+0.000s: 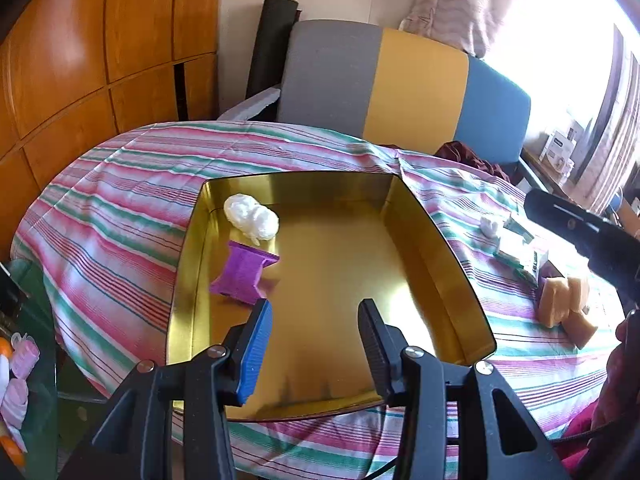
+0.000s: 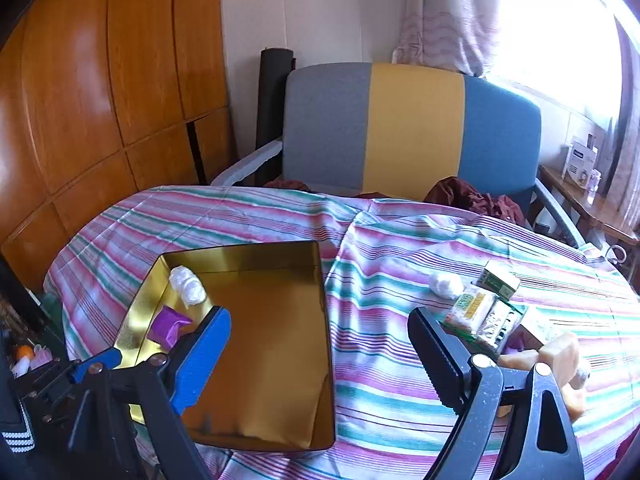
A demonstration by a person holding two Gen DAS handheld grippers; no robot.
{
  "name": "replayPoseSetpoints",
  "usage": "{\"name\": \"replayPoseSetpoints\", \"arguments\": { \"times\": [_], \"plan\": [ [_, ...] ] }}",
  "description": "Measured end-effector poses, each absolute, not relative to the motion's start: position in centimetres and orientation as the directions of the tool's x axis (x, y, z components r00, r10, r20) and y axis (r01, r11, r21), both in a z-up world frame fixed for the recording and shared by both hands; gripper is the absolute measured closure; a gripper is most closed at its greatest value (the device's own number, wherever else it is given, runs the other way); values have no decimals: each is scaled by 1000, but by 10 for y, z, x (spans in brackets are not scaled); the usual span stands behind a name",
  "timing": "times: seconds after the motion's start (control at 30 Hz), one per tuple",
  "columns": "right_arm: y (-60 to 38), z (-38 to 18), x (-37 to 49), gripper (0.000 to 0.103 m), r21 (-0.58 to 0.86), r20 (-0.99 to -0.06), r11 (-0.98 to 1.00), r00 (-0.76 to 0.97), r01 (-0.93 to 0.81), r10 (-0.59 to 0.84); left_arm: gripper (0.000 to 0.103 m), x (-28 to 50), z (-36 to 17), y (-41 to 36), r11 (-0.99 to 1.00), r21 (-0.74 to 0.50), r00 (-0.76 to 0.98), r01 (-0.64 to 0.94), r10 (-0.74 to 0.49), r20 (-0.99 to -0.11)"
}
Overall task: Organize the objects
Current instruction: 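Drop the purple packet into the tray with the right gripper, then reach both tools back to the pile of items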
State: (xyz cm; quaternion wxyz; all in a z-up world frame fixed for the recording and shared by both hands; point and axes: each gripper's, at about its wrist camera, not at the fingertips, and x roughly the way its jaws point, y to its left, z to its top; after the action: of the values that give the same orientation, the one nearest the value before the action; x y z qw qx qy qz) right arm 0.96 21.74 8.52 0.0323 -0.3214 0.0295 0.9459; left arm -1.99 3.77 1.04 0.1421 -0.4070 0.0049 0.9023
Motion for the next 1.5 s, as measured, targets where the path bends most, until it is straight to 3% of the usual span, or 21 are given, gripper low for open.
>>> {"name": "replayPoseSetpoints", "arguments": {
  "times": [0.77,1.23,1.5],
  "plan": [
    [268,68,10,11,55,-642,-986,-762,-156,85,58,-21,24,87,-930,-43,-628,-365,279,-727],
    [441,54,21,8,16,-722,-915,-637,-403,268,58,-65,38,189,-832,-45,-545,-553,402,-736],
    [504,32,25,5,69,-717,-891,-644,-448,268,58,-102,18,278,-771,-94,-406,-630,430,-807]
  ]
}}
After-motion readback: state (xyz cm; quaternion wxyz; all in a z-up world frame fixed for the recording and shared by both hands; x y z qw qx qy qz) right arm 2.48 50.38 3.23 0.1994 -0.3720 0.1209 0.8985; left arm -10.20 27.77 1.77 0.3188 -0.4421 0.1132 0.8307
